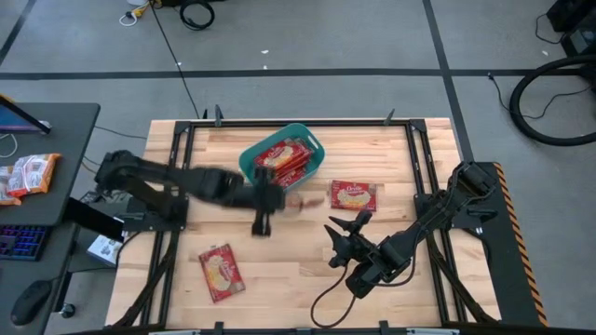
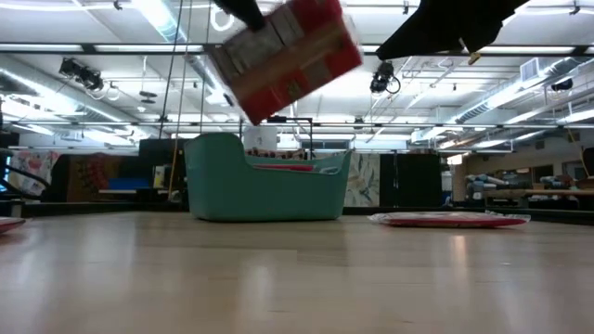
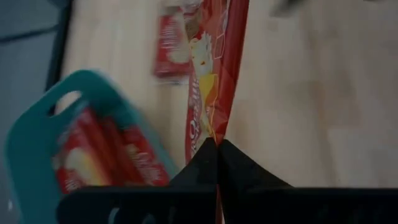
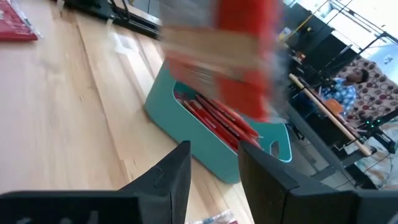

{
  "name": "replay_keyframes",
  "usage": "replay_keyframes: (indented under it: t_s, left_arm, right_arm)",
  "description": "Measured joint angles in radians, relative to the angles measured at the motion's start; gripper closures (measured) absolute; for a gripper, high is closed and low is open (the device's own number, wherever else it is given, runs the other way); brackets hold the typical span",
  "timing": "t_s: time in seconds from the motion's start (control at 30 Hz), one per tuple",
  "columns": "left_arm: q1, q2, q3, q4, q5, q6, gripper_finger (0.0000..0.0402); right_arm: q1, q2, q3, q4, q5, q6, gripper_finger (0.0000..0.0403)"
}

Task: Sort popcorn bags into baskets
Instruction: Put the red popcorn bag into the green bin

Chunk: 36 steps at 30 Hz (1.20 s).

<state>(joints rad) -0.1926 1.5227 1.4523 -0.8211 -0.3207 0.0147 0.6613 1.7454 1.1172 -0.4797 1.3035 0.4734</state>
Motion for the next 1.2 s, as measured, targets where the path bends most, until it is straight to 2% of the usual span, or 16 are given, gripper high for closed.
replay_keyframes:
  t_s: [0.13, 0.3, 0.47, 0.6, 0.77, 0.9, 1.07, 1.2]
  left_arm:
    - [0.180, 0.015, 0.000, 0.040, 0.075, 0.029, 0.0400]
    - [0.376, 0.056, -0.003, 0.061, 0.101, 0.098, 0.0400]
    - [0.533, 0.123, -0.003, 0.062, 0.106, 0.135, 0.0400]
    - [0.618, 0.190, -0.003, 0.057, 0.173, 0.128, 0.0399]
    - [0.636, 0.239, -0.003, 0.053, 0.190, 0.154, 0.0383]
    - [0.605, 0.240, -0.003, 0.040, 0.204, 0.155, 0.0326]
    - [0.528, 0.214, 0.056, -0.058, 0.212, 0.189, 0.0257]
    - [0.410, 0.200, 0.105, -0.203, 0.269, 0.310, 0.0235]
  right_arm:
    - [-0.001, 0.000, 0.000, 0.000, -0.009, 0.002, 0.0266]
    - [-0.002, 0.000, 0.000, -0.010, -0.011, 0.003, 0.0266]
    - [-0.002, 0.000, 0.000, -0.021, -0.012, 0.015, 0.0266]
    - [-0.002, 0.000, 0.000, -0.032, -0.014, 0.024, 0.0266]
    - [-0.002, 0.000, 0.000, -0.041, -0.015, 0.027, 0.0266]
    - [-0.002, 0.000, 0.000, -0.044, -0.015, 0.031, 0.0266]
    - [-0.002, 0.000, 0.000, -0.042, -0.015, 0.033, 0.0266]
    - [-0.002, 0.000, 0.000, -0.044, -0.015, 0.052, 0.0266]
